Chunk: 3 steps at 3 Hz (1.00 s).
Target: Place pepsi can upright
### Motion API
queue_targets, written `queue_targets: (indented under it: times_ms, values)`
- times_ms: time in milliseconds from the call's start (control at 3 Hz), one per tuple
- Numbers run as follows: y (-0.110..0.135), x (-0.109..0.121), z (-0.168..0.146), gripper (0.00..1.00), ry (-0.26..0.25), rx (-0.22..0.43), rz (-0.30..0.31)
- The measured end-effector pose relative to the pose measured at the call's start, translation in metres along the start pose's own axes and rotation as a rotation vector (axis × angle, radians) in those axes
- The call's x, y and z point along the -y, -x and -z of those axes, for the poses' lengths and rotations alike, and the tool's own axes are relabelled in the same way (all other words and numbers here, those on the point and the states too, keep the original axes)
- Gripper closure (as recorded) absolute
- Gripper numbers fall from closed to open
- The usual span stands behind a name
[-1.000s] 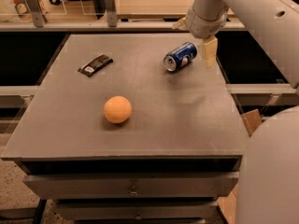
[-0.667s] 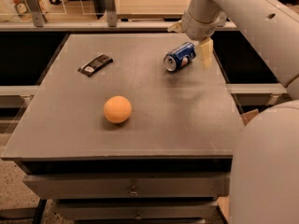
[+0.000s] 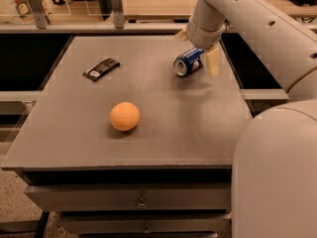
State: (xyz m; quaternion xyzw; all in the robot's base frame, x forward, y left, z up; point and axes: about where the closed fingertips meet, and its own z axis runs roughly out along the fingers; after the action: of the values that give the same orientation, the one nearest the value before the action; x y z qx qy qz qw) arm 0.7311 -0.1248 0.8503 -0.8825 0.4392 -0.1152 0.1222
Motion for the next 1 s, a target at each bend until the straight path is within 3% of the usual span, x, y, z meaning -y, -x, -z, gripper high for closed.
queue_targets:
  times_ms: [333,1000]
  values:
    - [0.0059,0.0029,-0.0131,0.16,0.021,0.013,0.028]
    - [0.0093,0.0052,-0.0195,0.64,0.049,0.009,0.044]
